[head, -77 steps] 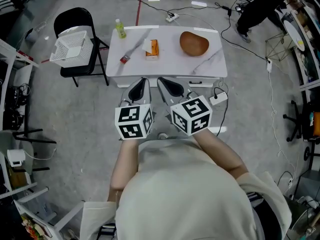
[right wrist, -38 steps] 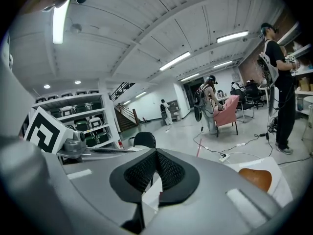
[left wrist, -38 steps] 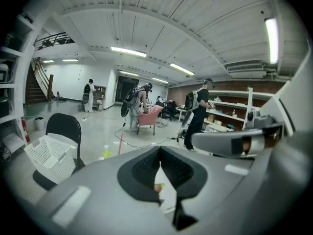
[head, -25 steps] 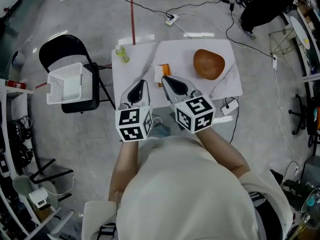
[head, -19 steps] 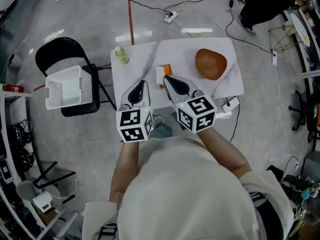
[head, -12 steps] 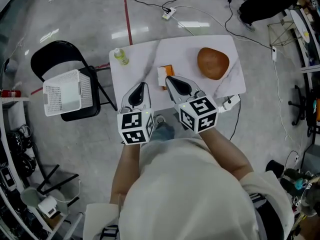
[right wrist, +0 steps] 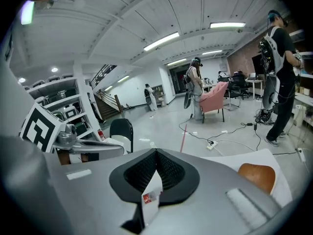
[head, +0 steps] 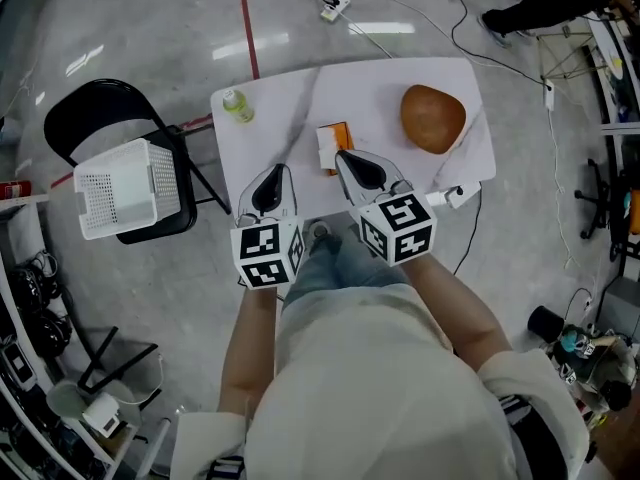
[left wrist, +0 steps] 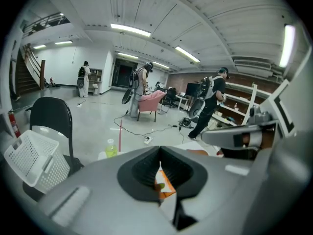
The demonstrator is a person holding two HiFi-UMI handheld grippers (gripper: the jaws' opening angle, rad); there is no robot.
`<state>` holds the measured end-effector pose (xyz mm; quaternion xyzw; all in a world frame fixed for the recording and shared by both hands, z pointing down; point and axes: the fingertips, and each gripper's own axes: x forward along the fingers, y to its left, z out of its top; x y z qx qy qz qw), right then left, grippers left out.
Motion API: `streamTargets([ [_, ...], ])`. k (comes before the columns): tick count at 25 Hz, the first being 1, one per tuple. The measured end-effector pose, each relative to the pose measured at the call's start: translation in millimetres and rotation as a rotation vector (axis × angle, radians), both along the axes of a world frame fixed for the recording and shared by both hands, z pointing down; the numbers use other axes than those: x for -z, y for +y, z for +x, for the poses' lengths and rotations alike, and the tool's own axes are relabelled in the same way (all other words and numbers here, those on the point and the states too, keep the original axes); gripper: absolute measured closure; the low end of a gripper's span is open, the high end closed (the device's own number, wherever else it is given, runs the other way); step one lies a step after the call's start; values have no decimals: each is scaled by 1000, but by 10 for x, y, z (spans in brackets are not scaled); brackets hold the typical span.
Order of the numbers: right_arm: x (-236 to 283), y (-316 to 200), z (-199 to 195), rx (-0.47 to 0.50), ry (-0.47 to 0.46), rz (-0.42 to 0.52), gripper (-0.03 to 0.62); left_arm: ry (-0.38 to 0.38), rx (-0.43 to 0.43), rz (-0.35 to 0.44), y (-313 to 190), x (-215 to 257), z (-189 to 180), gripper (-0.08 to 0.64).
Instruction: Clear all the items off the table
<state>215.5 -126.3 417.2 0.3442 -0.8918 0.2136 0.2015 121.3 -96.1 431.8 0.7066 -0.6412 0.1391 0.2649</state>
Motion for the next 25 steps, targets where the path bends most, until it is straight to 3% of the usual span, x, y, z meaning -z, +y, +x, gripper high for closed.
streamTargets([
  [15,-957,-397,36,-6,83,-100,595,65,96,-125,-283,-932,-172,551],
  [25,-1753,-529,116,-28,150,-205,514,45,103,-189,-406,-1604,-210,551],
])
